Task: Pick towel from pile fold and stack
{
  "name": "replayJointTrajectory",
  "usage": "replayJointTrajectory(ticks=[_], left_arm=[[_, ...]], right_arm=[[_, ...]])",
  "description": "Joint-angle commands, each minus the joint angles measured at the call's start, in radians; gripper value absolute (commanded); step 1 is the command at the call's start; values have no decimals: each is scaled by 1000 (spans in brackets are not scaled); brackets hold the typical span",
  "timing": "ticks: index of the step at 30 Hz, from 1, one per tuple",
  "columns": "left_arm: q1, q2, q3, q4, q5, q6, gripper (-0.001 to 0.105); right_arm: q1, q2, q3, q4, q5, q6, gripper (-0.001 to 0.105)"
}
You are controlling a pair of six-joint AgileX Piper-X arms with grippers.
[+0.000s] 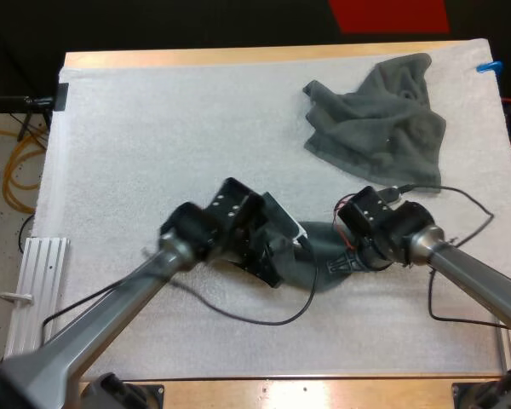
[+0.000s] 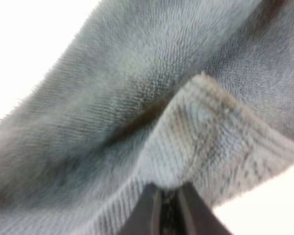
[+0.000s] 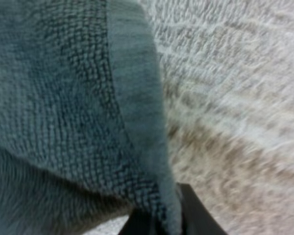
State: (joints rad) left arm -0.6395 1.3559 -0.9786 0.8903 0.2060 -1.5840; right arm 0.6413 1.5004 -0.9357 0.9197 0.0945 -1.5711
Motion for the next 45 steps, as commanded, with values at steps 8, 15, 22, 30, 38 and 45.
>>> replayJointTrajectory(ticks=[8, 15, 22, 30, 38, 45], left_arm=[[0, -322, -3, -48, 4, -85, 0], [0, -488, -3, -57, -4, -137, 0], [-13, -591, -3, -3, 3, -237, 0], [-106, -674, -3, 137, -56, -382, 0], [-215, -737, 3, 273, -178, -528, 0], [-189, -703, 136, 162, -276, -530, 0]], right_arm=[[-3, -249, -29, 65, 40, 45, 1], [6, -462, -128, 140, -36, 162, 1], [82, -588, -177, 214, -101, 315, 1], [255, -604, -177, 343, -108, 454, 1], [388, -606, -175, 417, -94, 574, 1], [360, -531, -124, 340, 110, 535, 1]])
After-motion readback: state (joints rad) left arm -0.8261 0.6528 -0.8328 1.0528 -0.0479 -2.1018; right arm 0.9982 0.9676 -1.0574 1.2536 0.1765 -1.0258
